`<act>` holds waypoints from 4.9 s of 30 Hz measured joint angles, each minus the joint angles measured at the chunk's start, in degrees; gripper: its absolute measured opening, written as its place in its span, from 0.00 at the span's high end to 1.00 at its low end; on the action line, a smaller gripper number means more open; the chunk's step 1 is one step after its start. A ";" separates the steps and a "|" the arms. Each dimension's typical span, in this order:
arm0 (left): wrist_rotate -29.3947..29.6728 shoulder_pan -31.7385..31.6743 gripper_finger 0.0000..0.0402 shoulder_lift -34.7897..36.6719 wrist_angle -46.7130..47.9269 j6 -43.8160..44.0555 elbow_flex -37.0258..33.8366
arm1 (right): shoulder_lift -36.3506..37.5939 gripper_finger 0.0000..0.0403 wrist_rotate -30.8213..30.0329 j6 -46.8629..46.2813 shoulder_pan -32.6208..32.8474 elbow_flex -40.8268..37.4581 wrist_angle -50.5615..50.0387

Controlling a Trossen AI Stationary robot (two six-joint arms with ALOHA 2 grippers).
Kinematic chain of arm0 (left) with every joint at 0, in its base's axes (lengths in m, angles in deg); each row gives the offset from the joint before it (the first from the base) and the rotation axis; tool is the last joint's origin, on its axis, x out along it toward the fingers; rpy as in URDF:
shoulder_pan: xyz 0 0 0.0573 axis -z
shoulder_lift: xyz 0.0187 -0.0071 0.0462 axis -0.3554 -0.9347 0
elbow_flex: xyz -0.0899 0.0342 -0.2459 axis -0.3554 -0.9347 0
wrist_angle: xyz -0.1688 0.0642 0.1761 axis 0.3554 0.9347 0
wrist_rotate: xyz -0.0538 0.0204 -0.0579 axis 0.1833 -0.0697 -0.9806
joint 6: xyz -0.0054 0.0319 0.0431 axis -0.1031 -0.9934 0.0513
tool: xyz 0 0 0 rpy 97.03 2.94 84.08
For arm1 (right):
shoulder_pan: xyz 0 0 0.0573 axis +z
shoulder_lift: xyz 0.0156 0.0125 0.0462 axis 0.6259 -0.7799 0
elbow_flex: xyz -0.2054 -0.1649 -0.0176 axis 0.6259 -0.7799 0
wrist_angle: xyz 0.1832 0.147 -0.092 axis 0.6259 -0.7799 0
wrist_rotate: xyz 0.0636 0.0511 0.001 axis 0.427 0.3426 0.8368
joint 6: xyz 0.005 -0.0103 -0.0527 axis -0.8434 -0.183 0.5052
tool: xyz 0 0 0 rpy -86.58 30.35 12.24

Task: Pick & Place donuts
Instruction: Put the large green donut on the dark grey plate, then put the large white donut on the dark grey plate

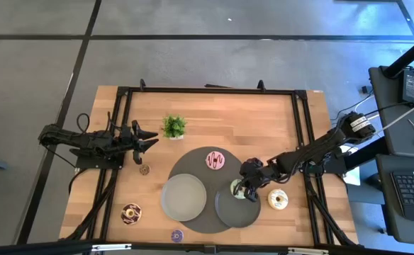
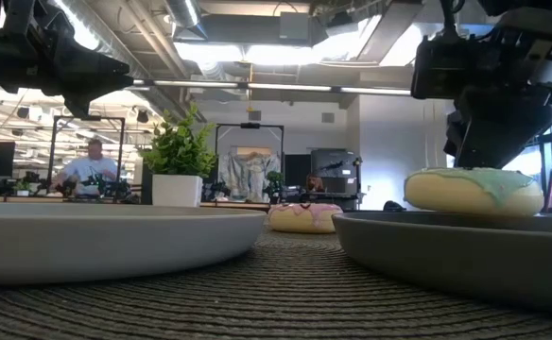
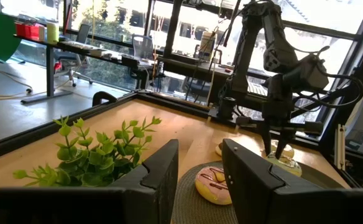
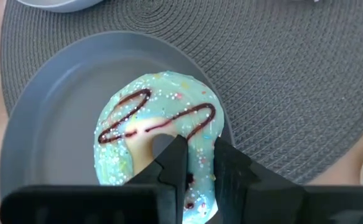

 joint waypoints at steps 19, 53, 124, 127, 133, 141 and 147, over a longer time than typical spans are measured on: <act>0.00 0.00 0.70 0.00 0.00 0.01 0.01 | 0.00 0.63 2.13 0.31 -0.02 0.00 -0.29; 0.41 -0.02 0.70 0.00 0.00 0.00 0.01 | 14.89 0.58 3.77 -32.46 17.36 0.02 -32.86; 1.51 -0.01 0.70 0.00 -0.02 -1.01 0.01 | -29.97 0.97 -6.42 2.30 16.37 46.23 -53.70; 1.51 -0.02 0.70 0.00 -0.02 -1.01 -0.01 | -29.97 0.97 -6.37 1.51 16.37 46.23 -54.10; 1.51 0.00 0.70 0.00 -0.01 -0.99 0.00 | -29.97 0.97 -3.47 1.51 16.37 46.23 -52.75; 1.51 0.00 0.70 0.00 -0.02 -1.01 0.01 | -29.97 0.94 -3.50 1.92 16.42 46.23 -50.32; 1.51 -0.01 0.70 0.00 -0.02 -1.01 0.00 | -29.97 0.82 -3.50 2.85 16.48 46.23 -50.22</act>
